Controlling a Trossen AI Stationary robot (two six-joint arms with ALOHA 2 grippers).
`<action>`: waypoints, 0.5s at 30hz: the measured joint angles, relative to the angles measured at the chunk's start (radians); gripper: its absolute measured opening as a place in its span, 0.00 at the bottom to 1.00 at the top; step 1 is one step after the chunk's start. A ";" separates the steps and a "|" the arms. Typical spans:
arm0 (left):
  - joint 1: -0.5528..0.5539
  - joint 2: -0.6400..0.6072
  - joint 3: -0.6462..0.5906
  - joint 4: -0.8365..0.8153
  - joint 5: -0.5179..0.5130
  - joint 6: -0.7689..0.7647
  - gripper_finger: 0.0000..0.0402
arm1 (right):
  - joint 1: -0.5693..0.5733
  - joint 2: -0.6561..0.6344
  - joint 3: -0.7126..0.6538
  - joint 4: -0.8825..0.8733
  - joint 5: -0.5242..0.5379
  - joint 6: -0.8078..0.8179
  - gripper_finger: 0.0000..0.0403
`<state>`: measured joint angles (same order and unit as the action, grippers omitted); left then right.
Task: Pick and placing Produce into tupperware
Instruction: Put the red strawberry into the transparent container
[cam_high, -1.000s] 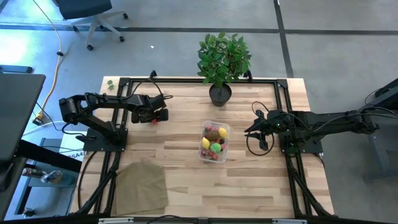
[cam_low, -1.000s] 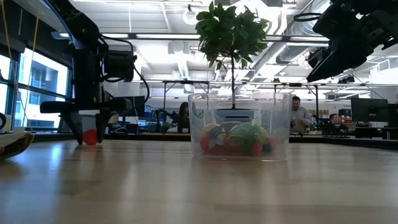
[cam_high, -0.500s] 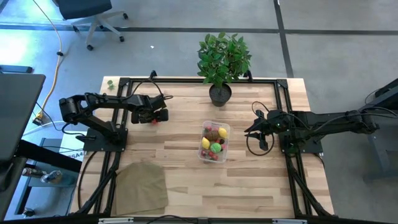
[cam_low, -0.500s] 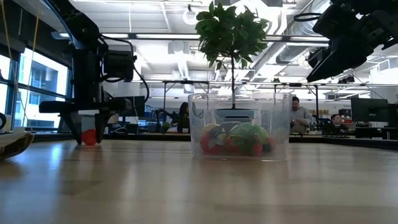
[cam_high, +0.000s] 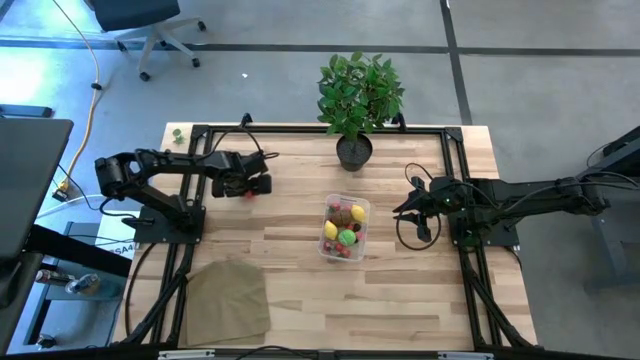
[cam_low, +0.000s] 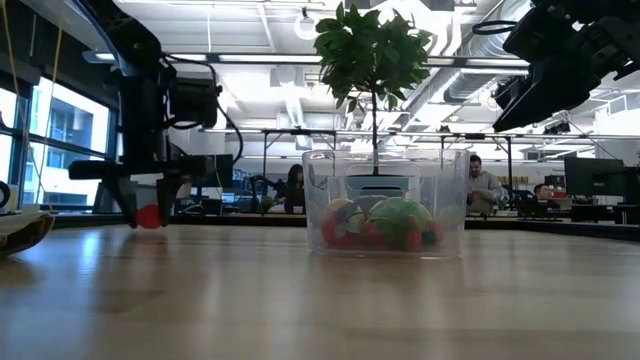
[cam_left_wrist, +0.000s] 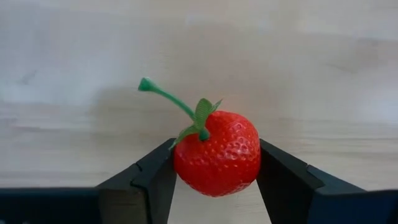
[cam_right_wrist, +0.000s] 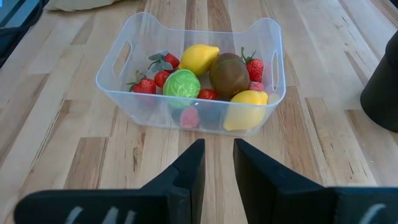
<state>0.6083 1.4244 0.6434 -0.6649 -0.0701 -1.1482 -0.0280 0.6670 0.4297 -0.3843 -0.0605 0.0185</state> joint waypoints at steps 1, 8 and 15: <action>0.000 -0.003 0.006 0.001 -0.006 0.011 0.47 | 0.000 0.000 0.000 0.000 0.000 0.000 0.18; 0.000 -0.043 0.082 0.010 -0.067 0.097 0.43 | 0.000 0.000 0.000 0.000 0.000 0.000 0.18; 0.000 -0.053 0.278 0.018 -0.107 0.406 0.48 | 0.000 0.000 0.000 0.000 0.000 0.000 0.18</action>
<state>0.6079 1.3712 0.9211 -0.6471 -0.1768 -0.7417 -0.0284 0.6670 0.4297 -0.3843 -0.0605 0.0185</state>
